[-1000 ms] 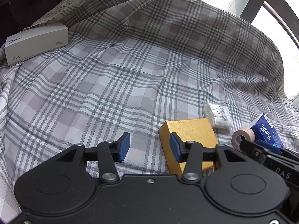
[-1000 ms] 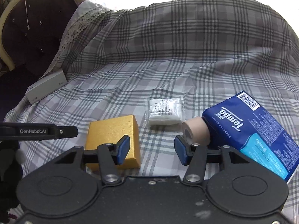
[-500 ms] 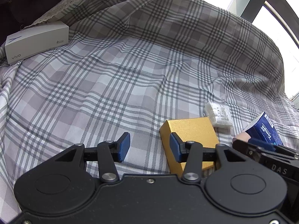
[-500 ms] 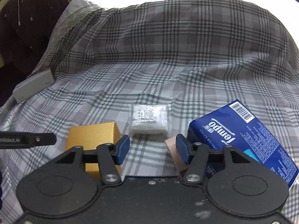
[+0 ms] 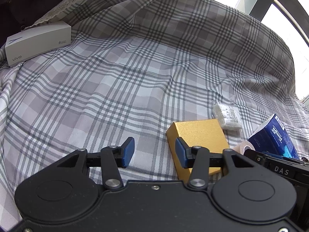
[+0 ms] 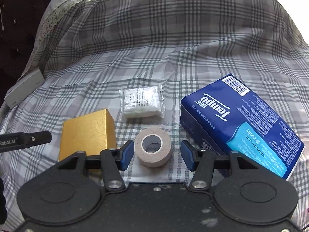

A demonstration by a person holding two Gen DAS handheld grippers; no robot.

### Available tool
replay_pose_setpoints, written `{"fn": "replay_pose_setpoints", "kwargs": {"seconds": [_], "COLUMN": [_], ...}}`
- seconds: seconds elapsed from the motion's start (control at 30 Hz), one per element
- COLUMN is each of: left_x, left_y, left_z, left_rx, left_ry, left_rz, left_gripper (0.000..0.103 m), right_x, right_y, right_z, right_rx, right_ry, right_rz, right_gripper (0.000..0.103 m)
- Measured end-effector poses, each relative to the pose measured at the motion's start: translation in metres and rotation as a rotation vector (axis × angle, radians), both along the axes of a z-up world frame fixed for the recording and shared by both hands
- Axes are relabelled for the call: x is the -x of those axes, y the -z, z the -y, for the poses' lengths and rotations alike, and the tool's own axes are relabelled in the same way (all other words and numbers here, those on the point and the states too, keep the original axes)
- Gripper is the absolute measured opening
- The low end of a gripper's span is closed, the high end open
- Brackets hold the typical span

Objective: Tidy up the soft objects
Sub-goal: 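Grasp the beige tape roll with the right tool, then grasp the white cotton packet with the left tool while the right tool holds the tape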

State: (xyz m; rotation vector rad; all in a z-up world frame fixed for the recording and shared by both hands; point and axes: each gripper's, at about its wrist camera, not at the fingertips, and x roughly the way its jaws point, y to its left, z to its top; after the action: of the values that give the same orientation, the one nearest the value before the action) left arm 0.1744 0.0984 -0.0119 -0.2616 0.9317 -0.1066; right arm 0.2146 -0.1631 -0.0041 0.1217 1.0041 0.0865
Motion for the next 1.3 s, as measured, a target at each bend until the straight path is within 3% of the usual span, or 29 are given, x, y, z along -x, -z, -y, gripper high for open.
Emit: {"fn": "replay_pose_setpoints", "kwargs": {"seconds": [0.33,0.47,0.53,0.7,0.8,1.03,1.13,1.3], "left_x": [-0.002,-0.004,-0.004,-0.003,-0.003,-0.018,-0.03,-0.05], "left_y": [0.004,0.007,0.008,0.001,-0.012,-0.043,-0.041,-0.022], "left_z": [0.0,0.001,0.001,0.008,0.024,0.095,0.122,0.153], "left_rx": [-0.012,-0.019,-0.014,-0.019,-0.042,-0.28,-0.343,-0.402], "left_ry": [-0.001,-0.004,-0.005,0.023,0.104,0.454,0.612,0.793], "left_rz": [-0.003,-0.008,-0.013,-0.006,0.021,0.097,0.094,0.054], "left_gripper": [0.047,0.047,0.047,0.047,0.047,0.047,0.047,0.047], "right_x": [-0.025,-0.021,-0.018,0.001,0.017,0.042,0.045,0.054], "right_y": [0.029,0.033,0.033,0.026,0.016,-0.001,-0.005,-0.01], "right_z": [-0.016,-0.016,-0.015,-0.005,0.008,0.04,0.05,0.061], "right_rx": [0.033,0.047,0.044,0.009,-0.025,-0.14,-0.175,-0.196], "right_ry": [0.02,-0.002,-0.022,-0.06,-0.073,-0.065,-0.06,-0.069], "right_rz": [-0.06,-0.032,-0.018,0.028,0.069,0.121,0.109,0.115], "right_gripper": [0.055,0.055,0.048,0.047,0.047,0.047,0.047,0.047]}}
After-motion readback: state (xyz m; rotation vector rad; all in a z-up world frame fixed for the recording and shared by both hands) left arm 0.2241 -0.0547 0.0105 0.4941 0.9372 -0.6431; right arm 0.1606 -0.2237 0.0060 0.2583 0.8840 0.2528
